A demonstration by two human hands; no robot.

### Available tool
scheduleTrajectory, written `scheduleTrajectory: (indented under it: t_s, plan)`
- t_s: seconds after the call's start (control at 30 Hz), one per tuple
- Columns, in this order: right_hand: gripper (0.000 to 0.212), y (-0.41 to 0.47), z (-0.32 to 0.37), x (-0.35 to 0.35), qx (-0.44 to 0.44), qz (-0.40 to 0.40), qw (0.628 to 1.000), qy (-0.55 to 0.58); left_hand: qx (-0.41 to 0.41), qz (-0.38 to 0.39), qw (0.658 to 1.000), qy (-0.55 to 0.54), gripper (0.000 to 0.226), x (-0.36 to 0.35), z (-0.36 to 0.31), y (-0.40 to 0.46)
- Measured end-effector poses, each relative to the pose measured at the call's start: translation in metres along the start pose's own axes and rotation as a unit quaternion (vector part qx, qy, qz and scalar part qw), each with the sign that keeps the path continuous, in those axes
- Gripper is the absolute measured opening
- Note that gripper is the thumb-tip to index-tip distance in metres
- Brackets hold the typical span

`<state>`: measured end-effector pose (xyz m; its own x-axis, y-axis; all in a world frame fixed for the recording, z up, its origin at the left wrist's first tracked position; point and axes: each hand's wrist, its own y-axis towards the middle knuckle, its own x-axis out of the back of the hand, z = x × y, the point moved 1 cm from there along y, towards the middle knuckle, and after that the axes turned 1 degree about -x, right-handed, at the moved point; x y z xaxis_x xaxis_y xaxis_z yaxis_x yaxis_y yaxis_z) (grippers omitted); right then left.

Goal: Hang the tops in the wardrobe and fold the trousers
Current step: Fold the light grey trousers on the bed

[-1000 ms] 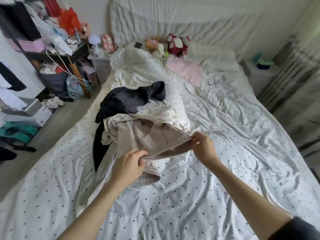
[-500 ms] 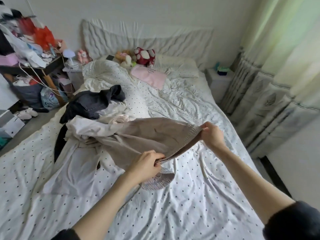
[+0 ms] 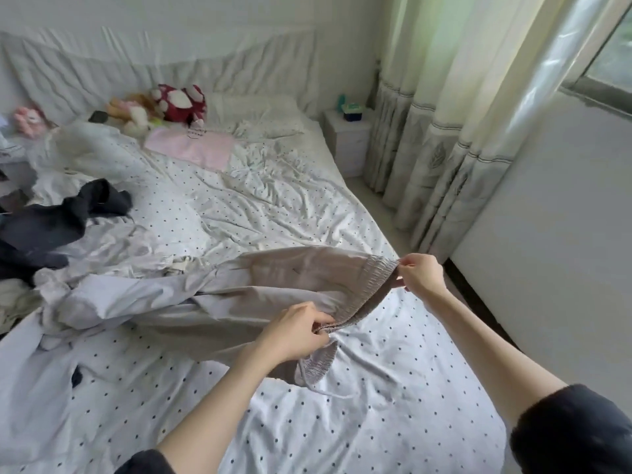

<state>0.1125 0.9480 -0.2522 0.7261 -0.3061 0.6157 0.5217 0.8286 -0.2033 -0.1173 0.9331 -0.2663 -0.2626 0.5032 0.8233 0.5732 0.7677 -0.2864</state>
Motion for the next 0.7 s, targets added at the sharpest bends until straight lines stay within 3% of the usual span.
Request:
scheduleTrajectory:
  t_s: [0.37,0.7]
  plan:
    - [0.027,0.098,-0.079,0.049,-0.075,-0.041,0.996,-0.012,-0.027,0.024,0.999,-0.005,0.041,-0.053,-0.065,0.118]
    - [0.019,0.244,-0.156,0.077,-0.134,-0.047,0.989,0.043,0.051,0.015,0.995,-0.085,0.038,-0.128,-0.117,0.272]
